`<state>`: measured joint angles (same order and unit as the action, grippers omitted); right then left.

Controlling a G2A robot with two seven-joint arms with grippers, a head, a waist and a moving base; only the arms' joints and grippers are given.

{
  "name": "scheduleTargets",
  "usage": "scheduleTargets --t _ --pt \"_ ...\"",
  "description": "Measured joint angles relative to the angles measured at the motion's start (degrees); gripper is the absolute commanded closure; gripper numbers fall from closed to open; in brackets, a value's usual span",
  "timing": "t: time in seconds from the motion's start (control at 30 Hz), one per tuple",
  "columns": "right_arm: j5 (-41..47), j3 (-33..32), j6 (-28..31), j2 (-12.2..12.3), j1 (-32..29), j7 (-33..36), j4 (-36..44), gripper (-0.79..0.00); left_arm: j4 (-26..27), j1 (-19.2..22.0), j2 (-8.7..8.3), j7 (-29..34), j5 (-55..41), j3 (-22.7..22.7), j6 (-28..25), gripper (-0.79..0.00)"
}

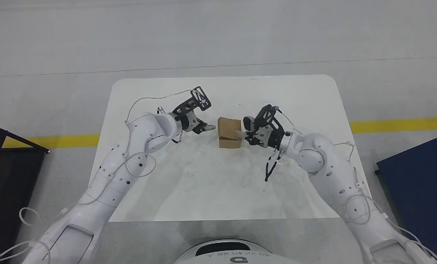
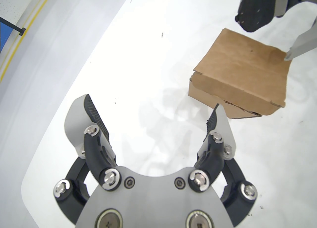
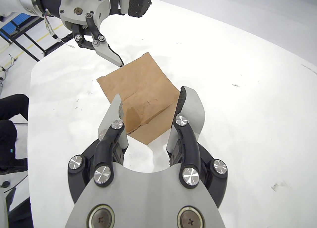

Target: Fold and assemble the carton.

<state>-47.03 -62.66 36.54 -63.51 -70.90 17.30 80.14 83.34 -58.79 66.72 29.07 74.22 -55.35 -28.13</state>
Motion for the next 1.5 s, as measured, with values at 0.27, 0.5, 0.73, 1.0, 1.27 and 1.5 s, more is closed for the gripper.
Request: scheduleTargets --t 0.27,0.5,0.73,1.0,1.27,1.5 --pt "5.63 0.41 -0.94 -0.28 1.4 4.37 -1.64 -0.36 -1.24 2.34 0.99 0.71 1.19 2.45 1.4 -0.785" --pt "6.47 0.74 -0.24 -0.29 2.16 6.3 -1.99 -0.363 -3.06 4.15 1.89 0.56 0.94 4.22 1.62 -0.785" --pt "6.12 1.28 -0.19 -0.35 2.65 7.09 -2.01 -0.357 -3.76 4.71 2.3 -0.1 1.01 4.61 1.6 -0.785" --pt "5.02 1.76 -1.53 -0.42 2.96 7.81 -1.81 -0.329 -4.61 4.57 2.39 0.66 0.99 4.16 1.14 -0.785" --pt "3.87 2.13 -2.12 -0.44 3.0 8.02 -1.19 -0.311 -3.83 3.59 2.13 1.29 1.13 2.82 0.99 -0.785" --pt "2.66 2.16 -3.2 -0.39 2.77 8.23 -0.51 -0.292 -3.34 3.38 2.21 3.35 1.82 2.58 2.01 -0.785"
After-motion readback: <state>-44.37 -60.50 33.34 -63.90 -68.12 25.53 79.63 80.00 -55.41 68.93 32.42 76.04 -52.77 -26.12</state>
